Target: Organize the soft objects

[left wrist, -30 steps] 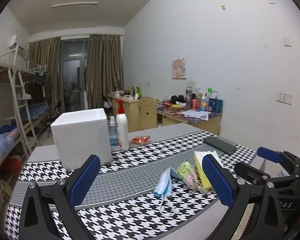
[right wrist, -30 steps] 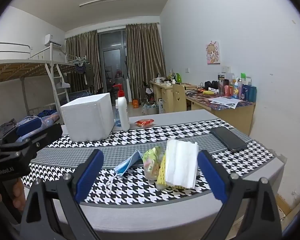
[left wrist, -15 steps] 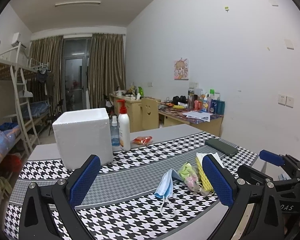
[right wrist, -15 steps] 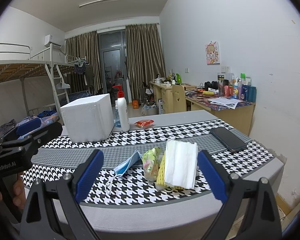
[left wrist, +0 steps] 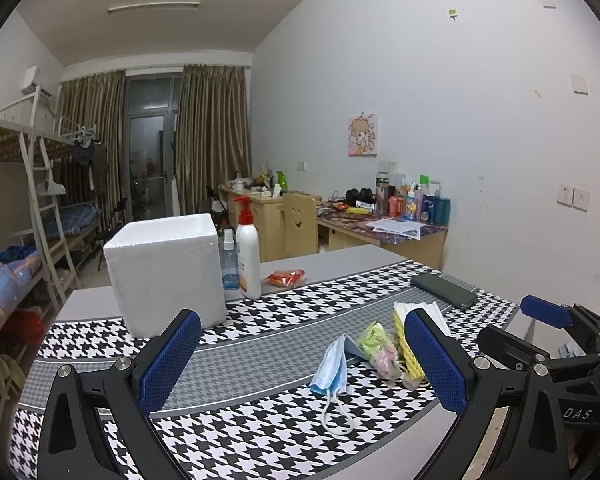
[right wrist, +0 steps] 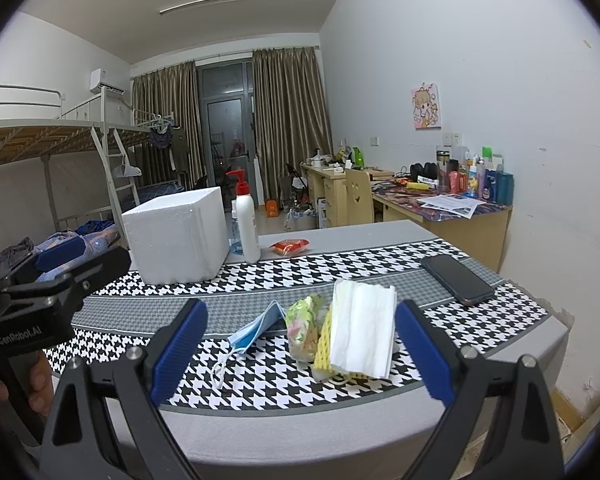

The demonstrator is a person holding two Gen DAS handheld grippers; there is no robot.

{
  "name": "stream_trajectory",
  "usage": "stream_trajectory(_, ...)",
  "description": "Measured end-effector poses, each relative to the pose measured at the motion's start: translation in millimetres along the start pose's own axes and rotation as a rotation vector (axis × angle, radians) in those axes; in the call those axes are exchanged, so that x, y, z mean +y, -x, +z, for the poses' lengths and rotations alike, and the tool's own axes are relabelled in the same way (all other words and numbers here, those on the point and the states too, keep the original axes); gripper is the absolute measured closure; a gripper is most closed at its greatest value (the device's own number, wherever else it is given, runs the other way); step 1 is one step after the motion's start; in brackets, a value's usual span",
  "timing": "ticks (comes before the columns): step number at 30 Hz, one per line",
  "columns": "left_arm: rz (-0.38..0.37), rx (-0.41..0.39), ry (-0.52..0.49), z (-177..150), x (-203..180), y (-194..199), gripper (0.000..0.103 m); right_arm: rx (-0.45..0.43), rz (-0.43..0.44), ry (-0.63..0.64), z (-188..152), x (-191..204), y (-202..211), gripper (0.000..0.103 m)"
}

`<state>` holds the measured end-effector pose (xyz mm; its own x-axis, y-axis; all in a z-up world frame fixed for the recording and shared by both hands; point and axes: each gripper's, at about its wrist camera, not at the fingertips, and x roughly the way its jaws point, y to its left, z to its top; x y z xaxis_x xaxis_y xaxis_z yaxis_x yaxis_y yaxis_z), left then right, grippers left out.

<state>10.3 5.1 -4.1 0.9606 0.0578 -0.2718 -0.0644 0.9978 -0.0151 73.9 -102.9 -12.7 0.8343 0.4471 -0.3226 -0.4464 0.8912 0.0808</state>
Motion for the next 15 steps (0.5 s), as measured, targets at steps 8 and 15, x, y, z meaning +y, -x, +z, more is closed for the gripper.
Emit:
stream_trajectory(8, 0.006, -0.003, -0.008, 0.5, -2.1, -0.8, 0.001, 0.005, 0.002, 0.000, 0.7, 0.2, -1.8, 0.006)
stream_trajectory(15, -0.005, 0.010, -0.007, 0.1, -1.5, -4.9, 0.001, 0.008, 0.002, 0.000, -0.6, 1.3, -3.1, 0.006)
